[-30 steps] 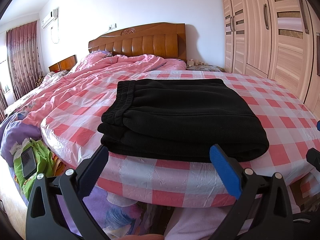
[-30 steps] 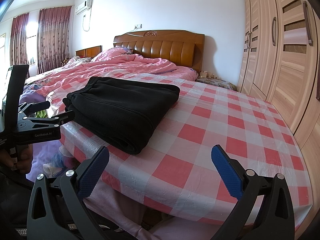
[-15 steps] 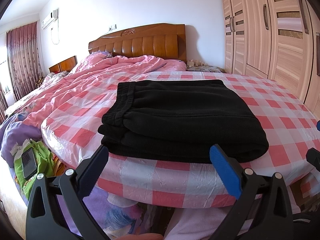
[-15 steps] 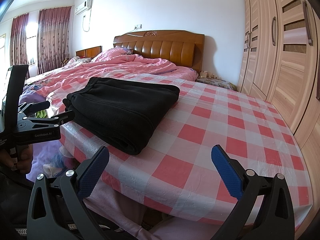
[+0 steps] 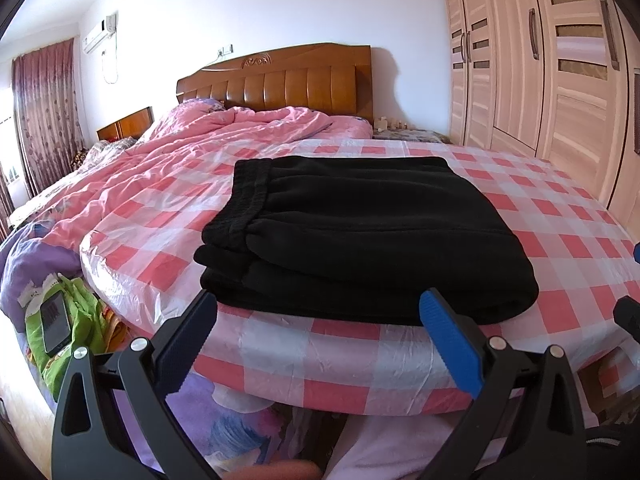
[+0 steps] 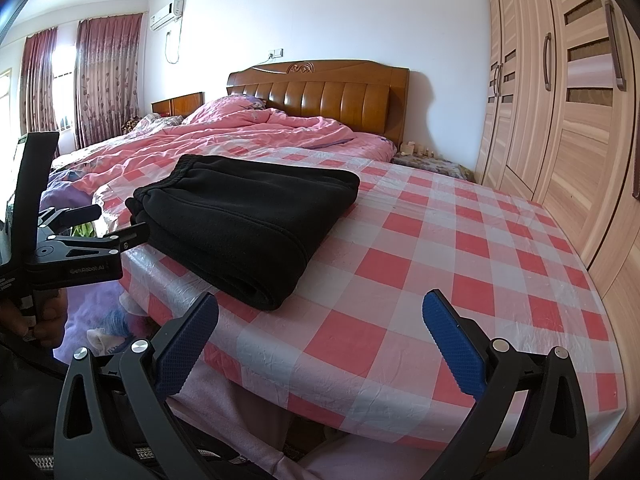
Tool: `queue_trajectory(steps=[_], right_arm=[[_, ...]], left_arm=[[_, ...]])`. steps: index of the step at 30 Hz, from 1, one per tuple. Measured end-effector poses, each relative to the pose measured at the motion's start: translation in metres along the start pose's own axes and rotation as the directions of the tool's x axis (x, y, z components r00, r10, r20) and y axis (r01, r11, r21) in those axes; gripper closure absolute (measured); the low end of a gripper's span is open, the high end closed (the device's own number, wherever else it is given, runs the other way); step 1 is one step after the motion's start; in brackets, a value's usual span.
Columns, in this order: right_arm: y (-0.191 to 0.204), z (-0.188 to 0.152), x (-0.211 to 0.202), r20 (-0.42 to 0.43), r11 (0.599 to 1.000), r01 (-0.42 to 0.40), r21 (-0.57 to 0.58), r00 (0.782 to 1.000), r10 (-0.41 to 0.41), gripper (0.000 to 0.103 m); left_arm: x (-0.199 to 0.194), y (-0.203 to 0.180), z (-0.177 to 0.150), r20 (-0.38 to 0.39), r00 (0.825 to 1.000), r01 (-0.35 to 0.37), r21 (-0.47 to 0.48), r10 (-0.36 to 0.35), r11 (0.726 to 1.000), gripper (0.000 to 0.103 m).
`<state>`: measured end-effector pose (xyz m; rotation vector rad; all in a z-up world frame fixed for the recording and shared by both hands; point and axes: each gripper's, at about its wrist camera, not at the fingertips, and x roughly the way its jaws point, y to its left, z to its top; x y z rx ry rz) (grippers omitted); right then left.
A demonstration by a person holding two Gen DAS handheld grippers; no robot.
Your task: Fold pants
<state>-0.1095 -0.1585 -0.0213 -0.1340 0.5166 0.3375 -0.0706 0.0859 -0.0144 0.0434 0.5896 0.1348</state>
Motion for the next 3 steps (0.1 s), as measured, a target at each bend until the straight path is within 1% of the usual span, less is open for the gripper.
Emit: queue_trajectory(steps=[3], right_arm=[[0.0000, 0.0000, -0.0001, 0.000, 1.000, 0.000, 0.000, 1.000, 0.000, 0.004]], left_arm=[[-0.0011, 0.0009, -0.0002, 0.001, 1.000, -0.001, -0.002, 0.001, 1.000, 0.002]])
